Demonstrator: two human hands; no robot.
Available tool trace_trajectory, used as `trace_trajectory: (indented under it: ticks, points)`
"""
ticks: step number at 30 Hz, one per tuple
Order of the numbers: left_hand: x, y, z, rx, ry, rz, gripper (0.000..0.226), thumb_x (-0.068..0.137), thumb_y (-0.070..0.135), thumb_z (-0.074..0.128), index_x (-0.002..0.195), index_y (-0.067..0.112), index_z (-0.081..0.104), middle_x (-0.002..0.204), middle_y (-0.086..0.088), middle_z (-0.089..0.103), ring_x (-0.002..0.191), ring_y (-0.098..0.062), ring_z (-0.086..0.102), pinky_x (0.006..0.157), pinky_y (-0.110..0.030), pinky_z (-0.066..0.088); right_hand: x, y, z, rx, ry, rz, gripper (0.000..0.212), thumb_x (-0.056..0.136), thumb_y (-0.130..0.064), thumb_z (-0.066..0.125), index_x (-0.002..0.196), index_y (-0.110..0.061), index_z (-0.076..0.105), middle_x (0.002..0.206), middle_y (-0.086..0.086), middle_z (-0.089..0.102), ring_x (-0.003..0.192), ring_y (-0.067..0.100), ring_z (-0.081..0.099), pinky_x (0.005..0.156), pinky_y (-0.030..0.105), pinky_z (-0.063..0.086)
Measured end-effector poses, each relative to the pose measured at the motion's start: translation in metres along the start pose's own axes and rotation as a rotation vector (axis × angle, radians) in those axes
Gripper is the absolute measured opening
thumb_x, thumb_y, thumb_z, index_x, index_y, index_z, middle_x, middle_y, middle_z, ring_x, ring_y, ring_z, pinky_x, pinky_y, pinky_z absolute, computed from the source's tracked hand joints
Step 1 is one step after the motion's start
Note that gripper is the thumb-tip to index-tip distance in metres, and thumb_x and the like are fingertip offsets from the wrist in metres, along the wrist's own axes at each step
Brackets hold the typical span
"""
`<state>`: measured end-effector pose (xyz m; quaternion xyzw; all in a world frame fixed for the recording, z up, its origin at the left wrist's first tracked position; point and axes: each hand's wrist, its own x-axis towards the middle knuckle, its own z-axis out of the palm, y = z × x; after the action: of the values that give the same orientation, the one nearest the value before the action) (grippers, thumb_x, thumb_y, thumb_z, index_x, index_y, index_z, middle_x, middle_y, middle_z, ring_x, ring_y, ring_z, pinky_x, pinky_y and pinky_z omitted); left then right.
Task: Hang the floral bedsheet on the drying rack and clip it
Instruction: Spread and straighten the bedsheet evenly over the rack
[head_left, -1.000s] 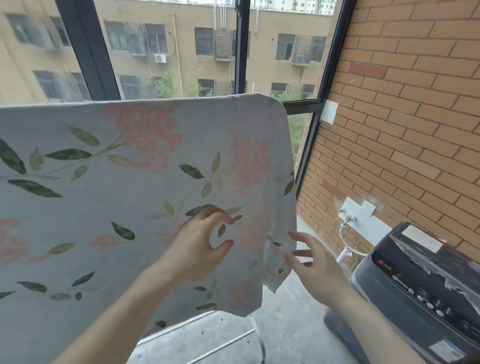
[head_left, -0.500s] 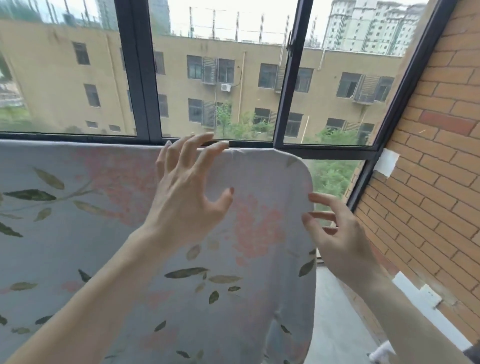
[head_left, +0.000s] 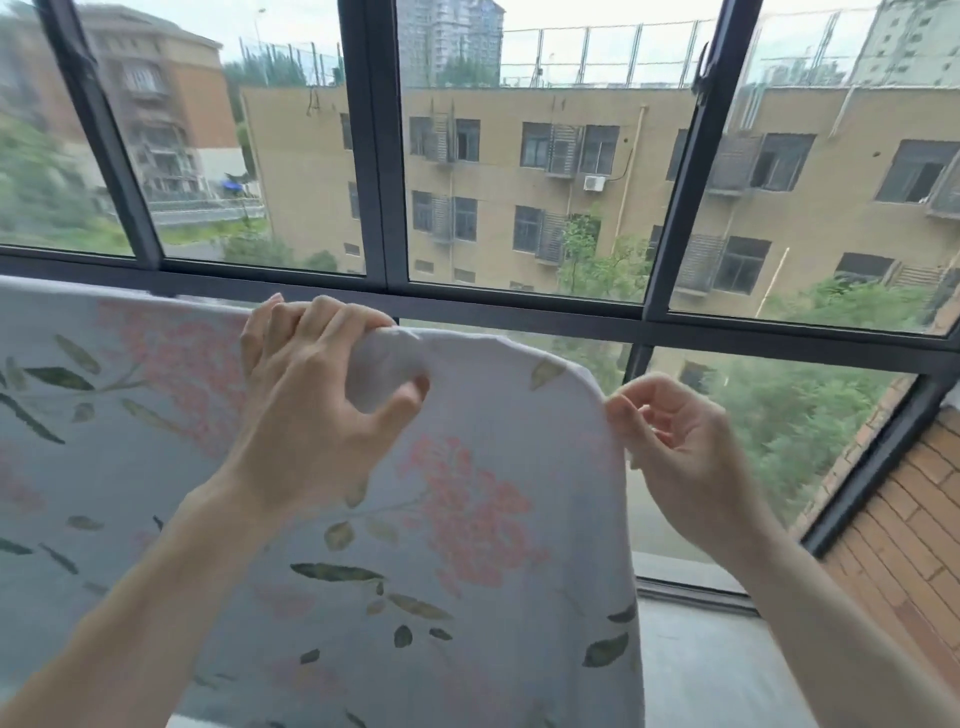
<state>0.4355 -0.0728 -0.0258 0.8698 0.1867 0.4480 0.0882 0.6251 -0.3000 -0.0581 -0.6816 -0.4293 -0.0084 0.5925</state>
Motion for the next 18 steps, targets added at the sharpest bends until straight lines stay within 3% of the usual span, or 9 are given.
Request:
trace_trajectory:
  ticks: [3,6,8,11,15,18]
  points:
    - [0.001,0.017,0.008,0.044,0.049,-0.111,0.04,0.085,0.061,0.046,0.097,0.026,0.06,0.097,0.007,0.056,0.105,-0.008,0.033,0.109,-0.034,0.02,0.012,0.016,-0.014,0.11,-0.132,-0.061,0.026,0.093,-0.053,0.064,0.083,-0.029,0.065,0.071,-0.009,0.063,0.063,0.012,0.054,0.057,0.033,0.044]
    - [0.005,0.025,0.01,0.046,0.04,-0.225,0.042,0.086,0.063,0.041,0.087,0.025,0.059,0.092,0.006,0.056,0.105,-0.013,0.035,0.096,-0.027,0.021,0.021,0.022,-0.016,0.12,-0.231,-0.087,0.016,0.088,-0.046,0.065,0.079,-0.032,0.064,0.073,-0.01,0.064,0.065,0.01,0.056,0.058,0.022,0.044]
    - [0.008,0.034,0.02,0.059,0.047,-0.279,0.034,0.087,0.063,0.041,0.08,0.032,0.054,0.088,0.011,0.052,0.107,-0.016,0.038,0.099,-0.017,0.019,0.026,0.026,-0.026,0.138,-0.291,-0.101,0.015,0.088,-0.049,0.062,0.079,-0.036,0.063,0.073,-0.011,0.063,0.061,0.015,0.052,0.058,0.026,0.043]
    - [0.01,0.042,0.024,0.079,0.043,-0.315,0.032,0.088,0.063,0.041,0.076,0.035,0.052,0.087,0.013,0.052,0.11,-0.018,0.043,0.1,0.001,0.002,0.032,0.033,-0.033,0.092,-0.349,-0.112,0.017,0.098,-0.04,0.058,0.081,-0.039,0.059,0.072,-0.014,0.059,0.057,0.016,0.045,0.058,0.034,0.041]
    - [0.013,0.043,0.023,0.098,0.045,-0.365,0.051,0.085,0.069,0.037,0.078,0.025,0.06,0.089,0.01,0.057,0.109,-0.013,0.041,0.108,-0.015,0.009,0.045,0.025,-0.042,0.024,-0.307,-0.238,0.023,0.102,-0.025,0.054,0.083,-0.036,0.055,0.075,-0.017,0.059,0.061,0.023,0.048,0.059,0.036,0.043]
    - [0.014,0.042,0.017,0.106,0.065,-0.376,0.043,0.085,0.068,0.037,0.072,0.034,0.061,0.082,0.011,0.057,0.106,-0.014,0.042,0.112,-0.03,0.02,0.062,0.012,-0.044,-0.036,-0.28,-0.318,0.017,0.103,-0.023,0.054,0.087,-0.027,0.056,0.076,-0.023,0.059,0.057,0.008,0.044,0.054,0.024,0.038]
